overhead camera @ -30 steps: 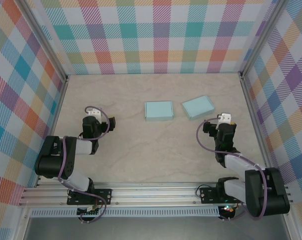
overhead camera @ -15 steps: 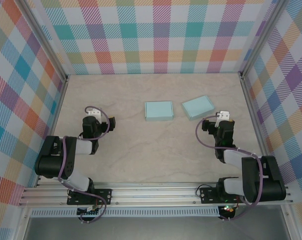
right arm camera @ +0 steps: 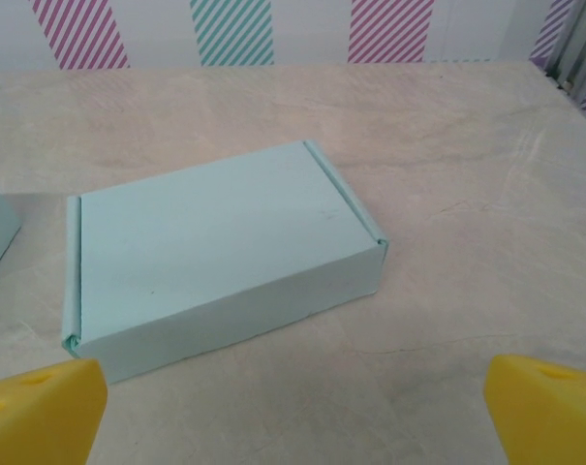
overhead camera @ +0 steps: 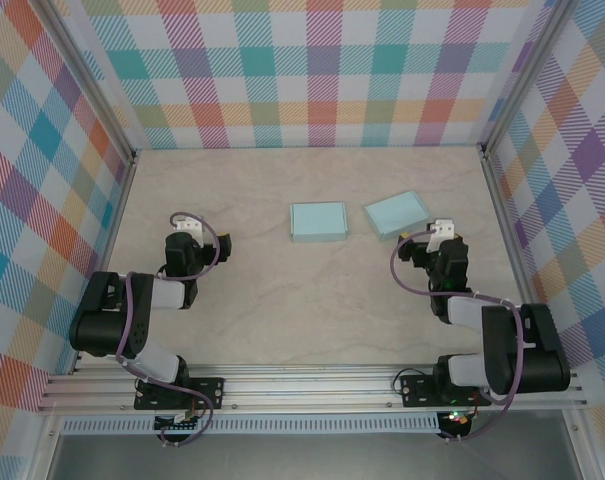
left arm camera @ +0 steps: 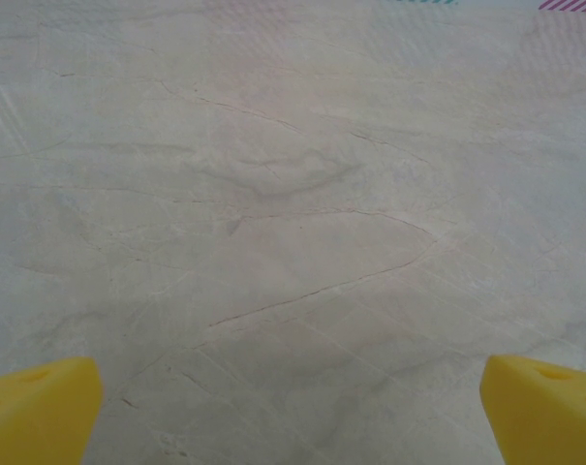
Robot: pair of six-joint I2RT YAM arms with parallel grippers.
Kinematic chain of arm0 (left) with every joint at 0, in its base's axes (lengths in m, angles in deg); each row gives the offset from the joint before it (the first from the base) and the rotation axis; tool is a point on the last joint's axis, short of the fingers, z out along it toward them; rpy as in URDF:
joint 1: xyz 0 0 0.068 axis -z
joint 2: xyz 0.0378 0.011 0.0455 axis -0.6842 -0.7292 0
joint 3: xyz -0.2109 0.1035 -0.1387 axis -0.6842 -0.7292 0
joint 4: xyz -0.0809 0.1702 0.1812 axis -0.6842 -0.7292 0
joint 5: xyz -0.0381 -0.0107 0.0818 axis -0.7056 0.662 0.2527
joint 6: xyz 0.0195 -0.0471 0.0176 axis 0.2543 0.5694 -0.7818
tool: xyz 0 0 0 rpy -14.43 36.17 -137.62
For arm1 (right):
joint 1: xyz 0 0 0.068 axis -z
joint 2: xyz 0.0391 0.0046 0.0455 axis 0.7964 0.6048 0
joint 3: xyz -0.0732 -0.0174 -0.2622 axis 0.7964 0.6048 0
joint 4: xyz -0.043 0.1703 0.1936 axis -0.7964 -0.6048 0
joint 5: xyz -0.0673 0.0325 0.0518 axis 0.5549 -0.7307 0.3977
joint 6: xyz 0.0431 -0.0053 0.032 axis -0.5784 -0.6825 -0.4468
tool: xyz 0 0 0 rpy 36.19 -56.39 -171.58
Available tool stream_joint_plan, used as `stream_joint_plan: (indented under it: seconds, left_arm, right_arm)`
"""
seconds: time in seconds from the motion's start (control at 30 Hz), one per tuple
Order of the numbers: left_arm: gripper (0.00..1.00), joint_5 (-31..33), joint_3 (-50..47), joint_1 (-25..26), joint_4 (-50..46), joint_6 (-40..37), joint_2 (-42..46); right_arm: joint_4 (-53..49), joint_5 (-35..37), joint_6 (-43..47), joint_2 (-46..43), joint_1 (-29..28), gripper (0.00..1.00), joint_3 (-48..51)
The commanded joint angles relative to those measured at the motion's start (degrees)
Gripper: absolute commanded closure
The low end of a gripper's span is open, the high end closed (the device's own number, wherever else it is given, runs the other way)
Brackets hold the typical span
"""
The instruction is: Fold the paper box
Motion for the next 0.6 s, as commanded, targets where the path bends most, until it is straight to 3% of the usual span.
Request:
stream_joint_plan:
  seconds: [0.0, 0.57]
  left_arm:
    - [0.00, -0.86, 0.84, -0.43, -0.27, 0.66, -0.32]
    - [0.00, -0.89, 0.84, -0.46, -0.18, 0.59, -0.28]
  right_arm:
    - [4.49, -2.41, 0.13, 1.71, 0.37, 0.00, -1.57]
    - [9.27, -8.84, 2.93, 10.78, 0.42, 0.00, -3.28]
